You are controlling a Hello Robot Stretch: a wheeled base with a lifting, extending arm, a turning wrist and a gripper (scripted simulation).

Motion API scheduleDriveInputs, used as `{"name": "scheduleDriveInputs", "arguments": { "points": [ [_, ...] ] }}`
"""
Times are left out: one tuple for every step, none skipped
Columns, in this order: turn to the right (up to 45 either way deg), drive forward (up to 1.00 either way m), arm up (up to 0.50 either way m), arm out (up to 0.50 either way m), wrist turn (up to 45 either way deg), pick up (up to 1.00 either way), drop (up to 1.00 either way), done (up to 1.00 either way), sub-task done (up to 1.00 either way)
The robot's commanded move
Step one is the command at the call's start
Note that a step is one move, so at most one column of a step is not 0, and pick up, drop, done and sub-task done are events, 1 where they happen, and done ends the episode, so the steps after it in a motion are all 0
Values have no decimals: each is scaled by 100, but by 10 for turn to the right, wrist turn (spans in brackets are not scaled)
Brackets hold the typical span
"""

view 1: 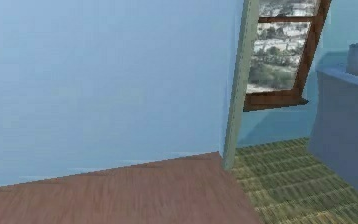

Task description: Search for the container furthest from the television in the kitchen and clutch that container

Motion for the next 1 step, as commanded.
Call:
{"name": "scheduleDriveInputs", "arguments": {
  "points": [
    [-450, 0, 0, 0, 0, 0, 0, 0, 0]
  ]
}}
